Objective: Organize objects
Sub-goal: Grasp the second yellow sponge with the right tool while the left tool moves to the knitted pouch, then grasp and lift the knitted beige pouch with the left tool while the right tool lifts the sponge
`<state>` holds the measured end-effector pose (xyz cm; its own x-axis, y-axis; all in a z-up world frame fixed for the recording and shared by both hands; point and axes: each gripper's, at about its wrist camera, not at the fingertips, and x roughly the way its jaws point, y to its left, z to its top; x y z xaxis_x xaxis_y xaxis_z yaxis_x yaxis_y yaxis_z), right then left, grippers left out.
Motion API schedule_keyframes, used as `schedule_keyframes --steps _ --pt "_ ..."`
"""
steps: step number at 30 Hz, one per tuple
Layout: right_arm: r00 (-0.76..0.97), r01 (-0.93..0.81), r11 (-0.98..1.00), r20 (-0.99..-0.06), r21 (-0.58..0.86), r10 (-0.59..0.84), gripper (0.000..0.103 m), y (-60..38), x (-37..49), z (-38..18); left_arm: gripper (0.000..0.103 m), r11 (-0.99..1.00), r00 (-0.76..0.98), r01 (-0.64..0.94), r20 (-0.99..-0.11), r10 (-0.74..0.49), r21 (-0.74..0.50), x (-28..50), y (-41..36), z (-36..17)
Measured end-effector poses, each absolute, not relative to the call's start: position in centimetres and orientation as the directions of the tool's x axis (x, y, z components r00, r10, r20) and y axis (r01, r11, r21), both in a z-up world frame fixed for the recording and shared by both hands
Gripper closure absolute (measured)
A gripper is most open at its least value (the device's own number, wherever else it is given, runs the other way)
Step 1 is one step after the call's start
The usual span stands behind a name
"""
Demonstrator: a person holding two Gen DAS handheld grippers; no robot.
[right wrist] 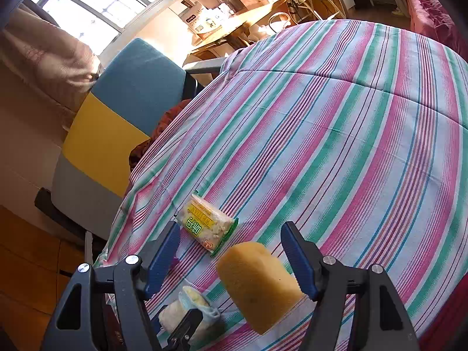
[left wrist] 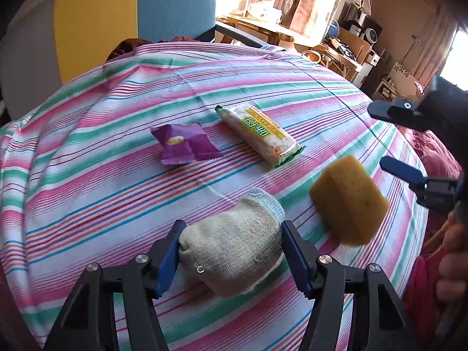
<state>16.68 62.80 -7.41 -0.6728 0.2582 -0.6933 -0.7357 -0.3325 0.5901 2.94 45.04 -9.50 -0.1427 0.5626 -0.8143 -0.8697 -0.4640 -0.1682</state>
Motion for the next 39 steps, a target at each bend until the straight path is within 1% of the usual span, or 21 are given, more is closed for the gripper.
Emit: schedule_keyframes --steps 7,10,17,19,23,25,28,31,33,34,35,36,37,39 --pt "-0.672 -0.729 -0.384 -0.699 0.567 0.243 0.031 62.2 15.7 -7.0 0.037 -0.487 -0.294 -0.872 -0.739 0.606 -0.052 4.3 36.4 -9.8" --pt "-0.668 -0.719 -0.447 -0.707 0.533 0.232 0.031 61.3 14.6 -6.6 0.037 -0.51 -0.305 -0.857 -0.725 0.618 -0.075 3.9 34.8 -10.0" --pt "-0.659 -0.673 -0.581 -0.728 0.458 0.19 0.031 59.0 12.0 -5.5 0.037 -0.511 -0.276 -0.85 -0.717 0.64 -0.129 3.0 34.8 -10.7" --pt "-0.643 -0.667 -0.607 -0.746 0.433 0.175 0.031 58.9 10.9 -5.2 0.037 -0.513 -0.263 -0.845 -0.719 0.644 -0.15 2.8 34.8 -10.8" --pt "-0.595 -0.669 -0.662 -0.777 0.338 0.204 0.031 59.5 8.6 -3.8 0.036 -0.519 -0.248 -0.836 -0.722 0.646 -0.177 2.5 34.8 -11.0" --pt "-0.579 -0.667 -0.671 -0.792 0.323 0.194 0.031 60.0 8.6 -3.6 0.036 -0.519 -0.235 -0.832 -0.726 0.646 -0.193 2.3 34.9 -11.2" --pt "-0.492 -0.699 -0.673 -0.846 0.243 0.206 0.031 60.6 9.7 -4.5 0.036 -0.515 -0.212 -0.827 -0.724 0.656 -0.225 2.1 34.8 -11.5" --pt "-0.448 -0.703 -0.665 -0.883 0.25 0.142 0.031 61.1 10.8 -6.6 0.036 -0.512 -0.211 -0.829 -0.724 0.657 -0.223 2.3 34.9 -11.6" --pt "-0.425 -0.711 -0.659 -0.897 0.247 0.123 0.031 61.0 11.0 -8.2 0.036 -0.511 -0.208 -0.829 -0.723 0.659 -0.228 2.2 34.9 -11.6" --pt "-0.389 -0.722 -0.658 -0.912 0.215 0.129 0.033 60.8 10.8 -9.1 0.036 -0.51 -0.206 -0.829 -0.722 0.66 -0.23 2.2 34.9 -11.6" --pt "-0.345 -0.731 -0.659 -0.929 0.177 0.133 0.051 60.6 10.6 -10.2 0.036 -0.51 -0.205 -0.829 -0.722 0.661 -0.231 2.2 34.9 -11.6" --pt "-0.322 -0.731 -0.665 -0.937 0.156 0.134 0.056 60.2 10.4 -10.9 0.036 -0.51 -0.205 -0.829 -0.721 0.662 -0.232 2.2 35.0 -11.6" --pt "-0.308 -0.731 -0.671 -0.938 0.126 0.16 0.057 60.0 10.4 -10.9 0.036 -0.509 -0.205 -0.829 -0.721 0.662 -0.232 2.2 34.9 -11.6" --pt "-0.316 -0.732 -0.671 -0.931 0.118 0.181 0.06 60.0 10.4 -10.7 0.036 -0.51 -0.209 -0.829 -0.72 0.662 -0.228 2.2 35.0 -11.7"
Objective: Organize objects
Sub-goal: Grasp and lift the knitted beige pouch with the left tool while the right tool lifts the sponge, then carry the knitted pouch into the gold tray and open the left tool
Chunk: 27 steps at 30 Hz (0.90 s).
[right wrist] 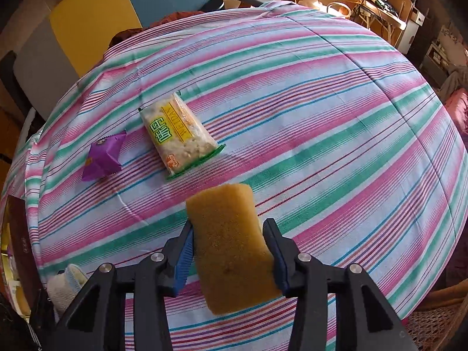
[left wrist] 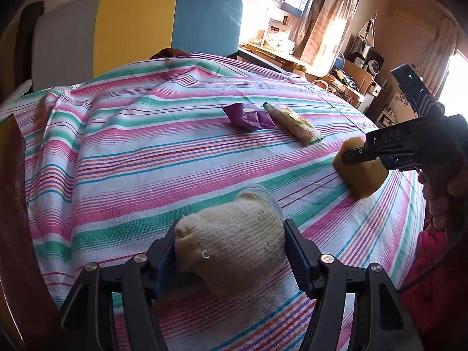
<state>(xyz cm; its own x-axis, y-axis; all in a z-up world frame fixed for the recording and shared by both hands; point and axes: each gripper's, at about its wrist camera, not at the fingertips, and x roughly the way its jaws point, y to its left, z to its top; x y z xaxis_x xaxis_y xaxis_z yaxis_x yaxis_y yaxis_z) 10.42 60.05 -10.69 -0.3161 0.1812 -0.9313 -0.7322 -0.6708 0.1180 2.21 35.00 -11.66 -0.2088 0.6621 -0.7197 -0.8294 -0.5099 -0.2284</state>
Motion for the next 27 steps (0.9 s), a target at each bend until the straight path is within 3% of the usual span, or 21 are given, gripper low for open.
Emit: schedule_keyframes --steps 13,27 --pt "-0.311 -0.727 -0.675 -0.936 0.122 0.166 0.061 60.5 10.1 -11.3 0.041 -0.546 -0.267 -0.823 -0.742 0.616 -0.158 3.2 34.3 -10.2" --pt "-0.287 -0.723 -0.685 -0.941 0.09 0.18 0.06 60.2 9.9 -11.5 0.041 -0.709 -0.487 -0.702 -0.679 0.549 -0.069 2.8 24.3 -3.3"
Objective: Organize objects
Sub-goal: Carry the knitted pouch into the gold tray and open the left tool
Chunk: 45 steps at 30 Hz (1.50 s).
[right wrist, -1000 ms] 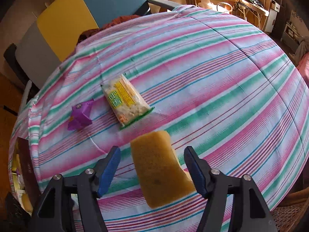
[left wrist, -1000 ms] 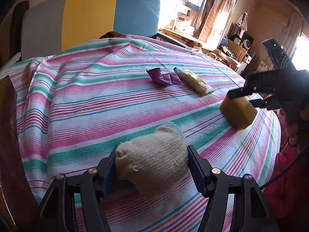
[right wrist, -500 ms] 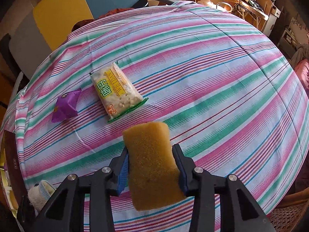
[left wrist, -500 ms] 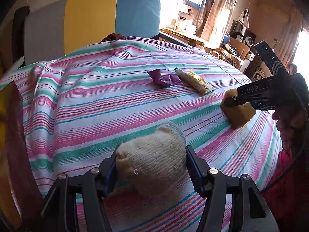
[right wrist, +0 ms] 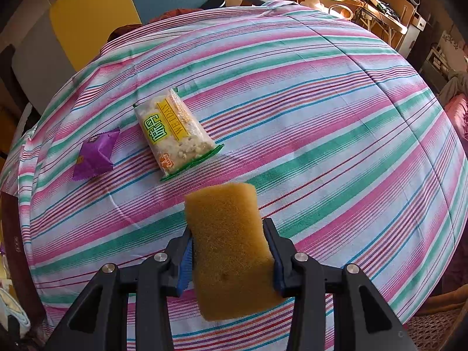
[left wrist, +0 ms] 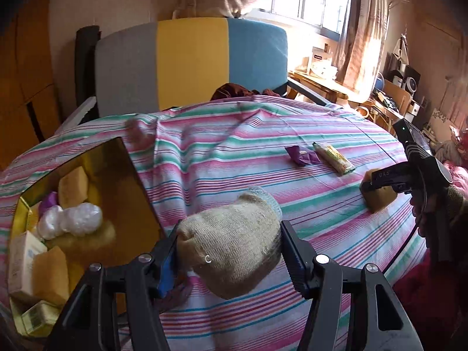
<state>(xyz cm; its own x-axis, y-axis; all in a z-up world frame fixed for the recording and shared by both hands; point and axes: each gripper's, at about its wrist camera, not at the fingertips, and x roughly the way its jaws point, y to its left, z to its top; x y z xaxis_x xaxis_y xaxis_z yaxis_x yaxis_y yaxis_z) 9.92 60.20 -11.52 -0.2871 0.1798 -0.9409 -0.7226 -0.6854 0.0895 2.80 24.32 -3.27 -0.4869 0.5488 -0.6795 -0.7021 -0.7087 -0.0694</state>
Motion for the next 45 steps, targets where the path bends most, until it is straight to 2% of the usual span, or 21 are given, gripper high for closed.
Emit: schedule_keyframes --steps 6,24,45 --pt "-0.284 -0.721 -0.689 -0.94 0.079 0.19 0.06 60.0 10.0 -11.4 0.041 -0.787 -0.576 -0.616 -0.664 0.477 -0.031 2.0 19.8 -1.9" --pt "-0.263 -0.708 -0.706 -0.937 0.025 0.231 0.061 59.4 9.4 -11.4 0.04 -0.931 -0.66 -0.363 -0.696 0.282 -0.034 -2.0 8.5 -2.1" --pt "-0.26 -0.698 -0.716 -0.936 0.012 0.238 0.061 59.5 9.0 -11.6 0.04 -0.914 -0.573 -0.404 -0.772 0.273 -0.023 -4.3 12.7 -5.3"
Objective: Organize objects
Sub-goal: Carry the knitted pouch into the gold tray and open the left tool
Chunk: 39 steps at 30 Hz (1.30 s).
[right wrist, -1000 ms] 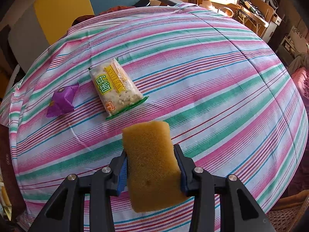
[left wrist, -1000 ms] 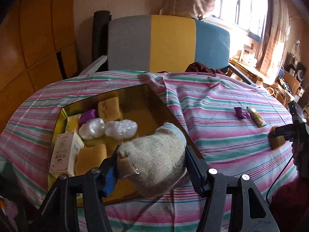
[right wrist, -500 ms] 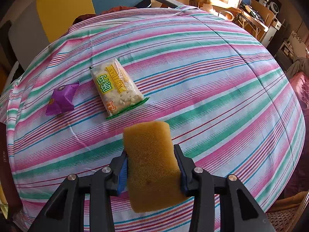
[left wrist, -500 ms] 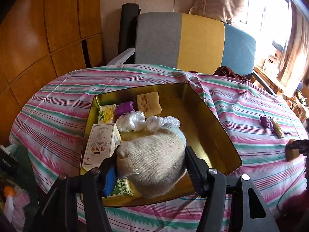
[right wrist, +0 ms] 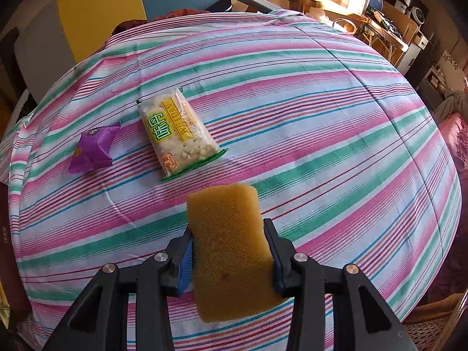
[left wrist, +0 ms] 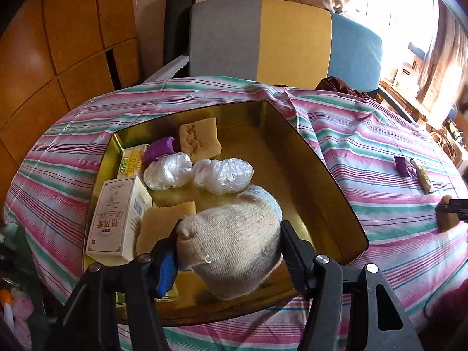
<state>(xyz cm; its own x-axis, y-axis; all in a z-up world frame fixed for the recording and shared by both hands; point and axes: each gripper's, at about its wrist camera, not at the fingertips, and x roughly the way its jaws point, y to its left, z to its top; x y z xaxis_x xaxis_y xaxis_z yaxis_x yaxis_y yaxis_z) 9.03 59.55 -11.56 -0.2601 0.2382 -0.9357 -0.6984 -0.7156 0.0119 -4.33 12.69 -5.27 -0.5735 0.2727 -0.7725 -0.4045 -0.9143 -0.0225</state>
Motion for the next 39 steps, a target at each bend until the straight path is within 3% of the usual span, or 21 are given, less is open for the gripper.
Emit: schedule_keyframes --steps 12,20,39 --pt "-0.258 -0.695 -0.719 -0.936 0.007 0.241 0.061 59.7 8.9 -11.7 0.04 -0.93 -0.471 -0.357 -0.844 0.258 -0.085 -7.1 12.3 -8.9" --pt "-0.261 -0.695 -0.719 -0.935 0.009 0.241 0.061 59.7 8.9 -11.6 0.032 -0.911 -0.499 -0.412 -0.832 0.242 -0.017 -6.9 13.0 -9.3" --pt "-0.272 -0.721 -0.692 -0.934 0.038 0.232 0.061 60.0 9.3 -11.6 0.029 -0.91 -0.565 -0.414 -0.782 0.262 -0.006 -4.0 11.9 -7.6"
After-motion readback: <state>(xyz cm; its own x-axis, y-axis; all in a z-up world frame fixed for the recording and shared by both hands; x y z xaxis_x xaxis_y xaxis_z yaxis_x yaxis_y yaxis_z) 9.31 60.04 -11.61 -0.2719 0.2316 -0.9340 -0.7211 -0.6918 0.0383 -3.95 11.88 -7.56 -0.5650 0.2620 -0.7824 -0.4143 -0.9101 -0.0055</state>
